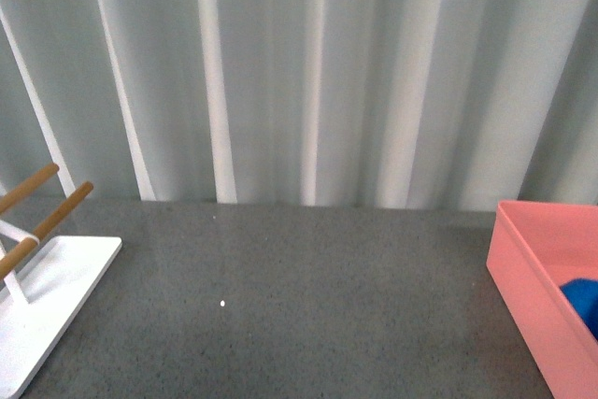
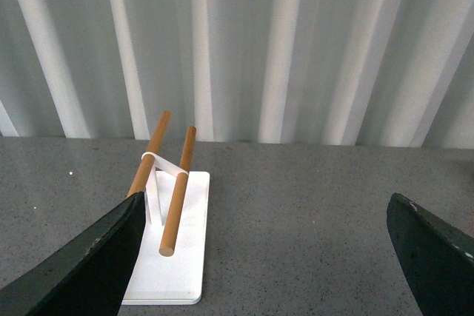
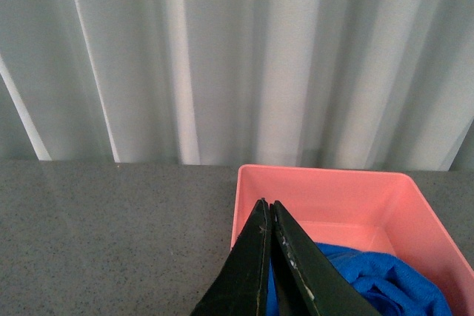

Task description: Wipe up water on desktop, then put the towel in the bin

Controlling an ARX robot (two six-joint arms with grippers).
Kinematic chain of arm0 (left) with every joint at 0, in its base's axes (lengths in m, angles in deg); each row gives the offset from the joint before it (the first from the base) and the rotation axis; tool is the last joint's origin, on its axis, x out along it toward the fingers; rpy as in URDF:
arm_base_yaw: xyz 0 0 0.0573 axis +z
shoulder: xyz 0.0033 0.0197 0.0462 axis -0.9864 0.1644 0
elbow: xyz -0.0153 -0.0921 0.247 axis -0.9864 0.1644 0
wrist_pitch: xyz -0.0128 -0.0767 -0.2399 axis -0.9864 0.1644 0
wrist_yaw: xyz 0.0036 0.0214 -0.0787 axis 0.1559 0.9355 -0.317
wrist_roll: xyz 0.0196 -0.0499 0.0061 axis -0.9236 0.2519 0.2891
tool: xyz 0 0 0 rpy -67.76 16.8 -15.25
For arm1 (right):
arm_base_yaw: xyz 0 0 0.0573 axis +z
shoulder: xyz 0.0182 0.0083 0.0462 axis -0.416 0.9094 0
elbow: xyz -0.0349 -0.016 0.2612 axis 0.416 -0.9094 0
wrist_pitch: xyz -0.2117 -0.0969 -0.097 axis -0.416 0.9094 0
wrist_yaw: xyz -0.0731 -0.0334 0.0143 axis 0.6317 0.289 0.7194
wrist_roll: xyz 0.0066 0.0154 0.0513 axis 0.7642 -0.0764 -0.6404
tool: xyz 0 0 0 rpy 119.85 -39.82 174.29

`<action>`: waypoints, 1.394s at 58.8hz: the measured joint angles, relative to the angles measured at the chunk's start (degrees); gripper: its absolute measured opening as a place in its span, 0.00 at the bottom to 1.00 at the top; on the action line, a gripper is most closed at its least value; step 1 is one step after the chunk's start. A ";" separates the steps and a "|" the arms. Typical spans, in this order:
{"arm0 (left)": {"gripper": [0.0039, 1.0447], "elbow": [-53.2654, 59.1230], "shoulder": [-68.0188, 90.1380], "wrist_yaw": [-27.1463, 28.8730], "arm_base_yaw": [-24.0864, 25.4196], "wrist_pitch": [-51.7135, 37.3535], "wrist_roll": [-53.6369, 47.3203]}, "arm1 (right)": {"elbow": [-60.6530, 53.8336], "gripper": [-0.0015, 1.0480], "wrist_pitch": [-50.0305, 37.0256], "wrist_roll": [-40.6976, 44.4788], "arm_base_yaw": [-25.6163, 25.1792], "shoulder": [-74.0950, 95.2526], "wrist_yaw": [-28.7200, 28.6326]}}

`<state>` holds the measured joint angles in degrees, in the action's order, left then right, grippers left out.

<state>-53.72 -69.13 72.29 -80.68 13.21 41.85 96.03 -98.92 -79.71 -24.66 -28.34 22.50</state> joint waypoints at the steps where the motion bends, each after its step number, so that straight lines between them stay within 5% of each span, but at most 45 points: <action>1: 0.94 0.00 0.00 0.00 0.00 0.00 0.00 | -0.37 0.03 0.48 0.00 0.02 -0.85 0.00; 82: 0.94 0.00 0.00 0.00 0.00 0.00 0.00 | -5.18 0.03 34.47 -0.37 0.02 -41.88 0.22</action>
<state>-53.72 -69.13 72.29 -80.68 13.21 41.85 90.85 -64.45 -80.08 -24.64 -70.22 22.72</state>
